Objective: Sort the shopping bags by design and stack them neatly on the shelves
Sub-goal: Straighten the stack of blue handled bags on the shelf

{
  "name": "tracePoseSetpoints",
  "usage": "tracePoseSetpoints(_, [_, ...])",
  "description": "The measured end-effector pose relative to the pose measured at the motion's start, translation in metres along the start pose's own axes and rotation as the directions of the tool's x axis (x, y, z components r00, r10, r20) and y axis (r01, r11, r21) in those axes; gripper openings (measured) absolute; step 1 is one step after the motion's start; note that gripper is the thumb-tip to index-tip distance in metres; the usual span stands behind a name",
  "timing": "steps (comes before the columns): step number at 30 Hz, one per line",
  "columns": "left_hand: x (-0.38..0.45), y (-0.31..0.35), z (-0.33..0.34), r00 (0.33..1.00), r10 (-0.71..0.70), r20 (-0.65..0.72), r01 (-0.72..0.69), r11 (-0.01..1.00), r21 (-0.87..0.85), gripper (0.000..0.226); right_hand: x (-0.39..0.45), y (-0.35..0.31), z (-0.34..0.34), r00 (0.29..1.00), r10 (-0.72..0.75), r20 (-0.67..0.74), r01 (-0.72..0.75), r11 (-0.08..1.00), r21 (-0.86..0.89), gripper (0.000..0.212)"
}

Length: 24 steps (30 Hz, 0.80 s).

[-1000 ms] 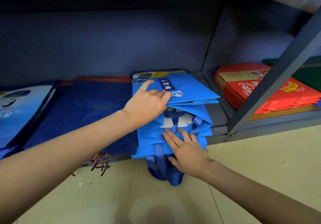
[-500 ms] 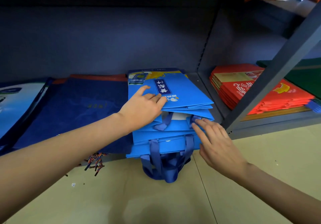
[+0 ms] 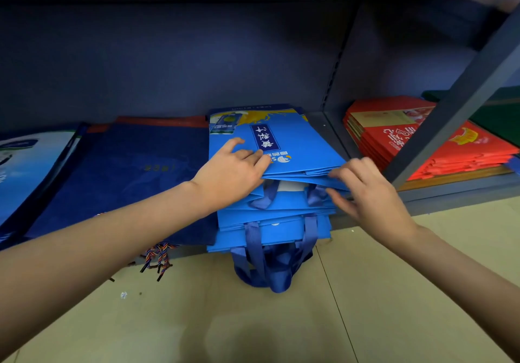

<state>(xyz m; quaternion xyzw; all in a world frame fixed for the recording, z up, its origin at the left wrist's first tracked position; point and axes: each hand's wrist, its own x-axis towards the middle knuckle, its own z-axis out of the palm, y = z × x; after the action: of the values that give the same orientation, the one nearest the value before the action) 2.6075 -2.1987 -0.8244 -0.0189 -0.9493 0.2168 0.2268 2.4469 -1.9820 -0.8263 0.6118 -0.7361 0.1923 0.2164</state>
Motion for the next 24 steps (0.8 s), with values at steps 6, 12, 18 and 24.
tracePoseSetpoints(6, [-0.006, 0.000, 0.001, 1.000, 0.012, 0.010, -0.012, 0.999, -0.030, 0.042, 0.015, 0.011, 0.013, 0.988, -0.097, 0.119, 0.108, 0.990, -0.087, 0.057])
tracePoseSetpoints(12, [-0.016, 0.008, 0.000, 0.983, -0.166, 0.084, 0.176, 0.974, -0.140, 0.056, 0.043, 0.005, 0.023, 0.973, -0.165, 0.160, 0.185, 0.976, -0.119, 0.065])
tracePoseSetpoints(18, [-0.024, 0.027, 0.002, 0.926, -0.308, 0.219, 0.343, 0.928, -0.143, 0.078, 0.038, 0.006, 0.027, 0.968, -0.150, 0.200, 0.175, 0.978, -0.116, 0.065])
tracePoseSetpoints(24, [-0.023, 0.027, 0.002, 0.986, -0.154, 0.066, 0.158, 0.986, -0.056, 0.060, 0.036, 0.003, 0.027, 0.961, -0.151, 0.233, 0.174, 0.982, -0.077, 0.068])
